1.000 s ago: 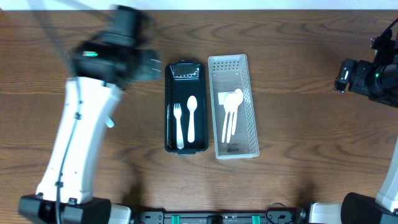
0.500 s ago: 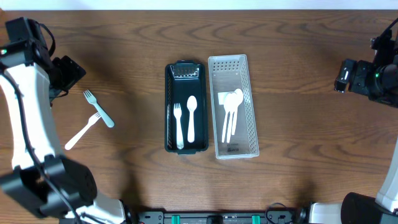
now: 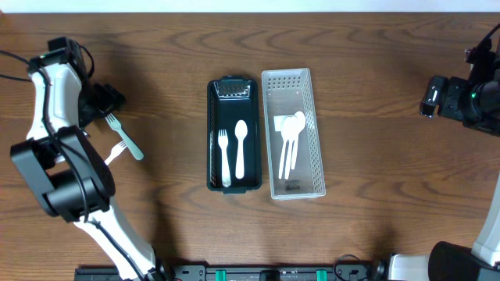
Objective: Pack container
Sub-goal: 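Move the left gripper to the mint-green fork and grasp it, then carry the mint-green fork into the green basket and release it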
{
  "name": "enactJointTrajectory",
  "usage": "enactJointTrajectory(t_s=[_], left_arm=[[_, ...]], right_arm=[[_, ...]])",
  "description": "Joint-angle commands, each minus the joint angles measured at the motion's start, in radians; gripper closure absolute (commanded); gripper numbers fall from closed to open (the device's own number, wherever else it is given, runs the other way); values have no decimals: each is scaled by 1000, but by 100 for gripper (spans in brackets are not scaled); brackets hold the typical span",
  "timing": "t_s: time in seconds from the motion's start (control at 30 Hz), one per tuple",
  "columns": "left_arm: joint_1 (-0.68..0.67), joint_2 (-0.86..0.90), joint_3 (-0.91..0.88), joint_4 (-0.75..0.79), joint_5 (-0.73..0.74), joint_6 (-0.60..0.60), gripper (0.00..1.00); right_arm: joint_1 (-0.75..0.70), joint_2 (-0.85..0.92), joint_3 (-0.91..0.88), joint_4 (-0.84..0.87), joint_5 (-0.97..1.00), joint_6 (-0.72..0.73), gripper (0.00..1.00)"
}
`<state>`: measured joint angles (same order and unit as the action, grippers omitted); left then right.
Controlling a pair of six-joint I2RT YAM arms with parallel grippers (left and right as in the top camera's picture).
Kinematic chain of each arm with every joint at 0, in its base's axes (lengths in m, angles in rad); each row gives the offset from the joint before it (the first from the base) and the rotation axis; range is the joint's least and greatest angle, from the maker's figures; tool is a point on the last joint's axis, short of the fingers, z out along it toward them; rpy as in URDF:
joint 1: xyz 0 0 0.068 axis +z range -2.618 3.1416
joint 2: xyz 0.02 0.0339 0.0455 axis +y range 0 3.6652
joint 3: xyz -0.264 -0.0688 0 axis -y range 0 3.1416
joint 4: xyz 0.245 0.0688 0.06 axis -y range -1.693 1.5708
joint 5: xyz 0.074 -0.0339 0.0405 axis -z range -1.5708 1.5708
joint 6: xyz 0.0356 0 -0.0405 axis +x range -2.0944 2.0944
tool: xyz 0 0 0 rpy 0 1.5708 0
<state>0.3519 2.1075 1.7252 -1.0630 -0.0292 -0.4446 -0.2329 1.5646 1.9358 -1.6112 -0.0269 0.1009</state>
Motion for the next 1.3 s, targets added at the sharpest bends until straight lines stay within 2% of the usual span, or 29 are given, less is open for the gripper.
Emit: enactJointTrajectory(t_s=[0.0,0.53,0.8,0.93,1.2,1.27], left_arm=[[0,47,-8,14,-3,4,2],[0,194,-8,82,48,11,1],[-6,207,-9,45,49,22,33],[-13,207,-9,21,49,21,37],[-18,207,-9,2,49,21,57],[-18,207,-9,2,49,21,58]], right_arm=[[-9,1,-1,-3,-3,-13,1],[-9,1,-1,-21,-3,-21,1],[-9,1,-1,-25,-3,-21,1],[-9,1,-1,-25,1,-20,1],[-9,1,-1,-32,1,-20,1],[-9,1,-1,-35,1,-21,1]])
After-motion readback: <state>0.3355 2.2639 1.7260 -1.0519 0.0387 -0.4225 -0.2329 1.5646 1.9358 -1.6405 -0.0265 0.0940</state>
